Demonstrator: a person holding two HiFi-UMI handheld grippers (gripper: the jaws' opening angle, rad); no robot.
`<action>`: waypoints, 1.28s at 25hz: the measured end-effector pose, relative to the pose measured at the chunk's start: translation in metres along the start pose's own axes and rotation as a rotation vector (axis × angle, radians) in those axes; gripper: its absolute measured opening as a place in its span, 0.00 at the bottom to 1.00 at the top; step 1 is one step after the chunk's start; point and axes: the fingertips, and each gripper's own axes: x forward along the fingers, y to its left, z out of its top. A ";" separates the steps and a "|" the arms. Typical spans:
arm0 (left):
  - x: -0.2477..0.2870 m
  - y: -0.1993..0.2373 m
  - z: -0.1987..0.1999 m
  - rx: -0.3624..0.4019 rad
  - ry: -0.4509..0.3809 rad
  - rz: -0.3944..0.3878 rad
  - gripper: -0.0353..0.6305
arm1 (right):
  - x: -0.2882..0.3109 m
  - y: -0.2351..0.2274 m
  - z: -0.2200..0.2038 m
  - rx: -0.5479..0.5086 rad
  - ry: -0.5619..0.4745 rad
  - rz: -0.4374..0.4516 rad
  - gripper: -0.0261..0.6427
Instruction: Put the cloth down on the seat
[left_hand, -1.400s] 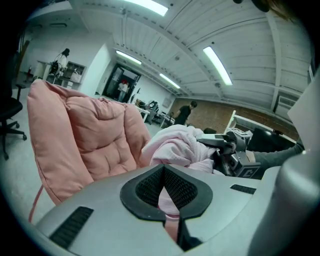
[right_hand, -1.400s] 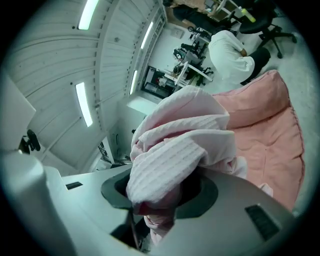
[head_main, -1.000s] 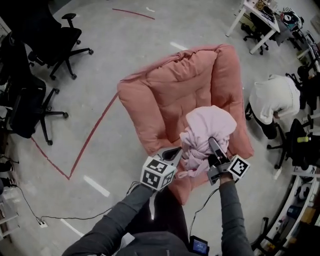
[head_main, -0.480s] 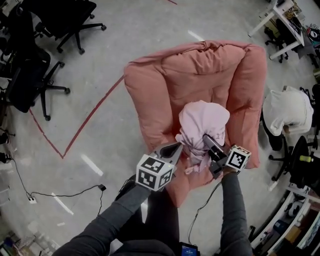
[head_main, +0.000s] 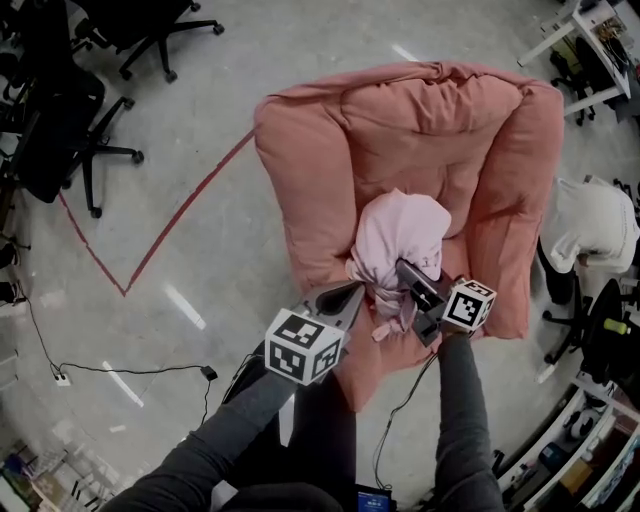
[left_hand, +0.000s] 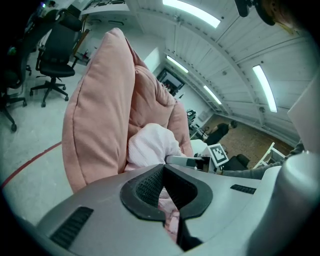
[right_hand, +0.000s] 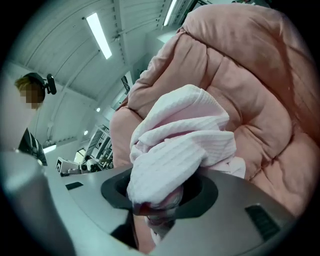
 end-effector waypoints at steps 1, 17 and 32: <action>0.000 0.003 -0.002 -0.002 0.001 0.003 0.07 | 0.006 -0.002 -0.004 0.001 0.008 -0.005 0.29; -0.012 0.026 -0.019 -0.022 0.029 -0.001 0.07 | 0.071 -0.046 -0.038 -0.001 0.096 -0.280 0.29; -0.026 0.043 -0.025 -0.007 0.040 0.019 0.06 | 0.094 -0.075 -0.047 -0.121 0.144 -0.592 0.30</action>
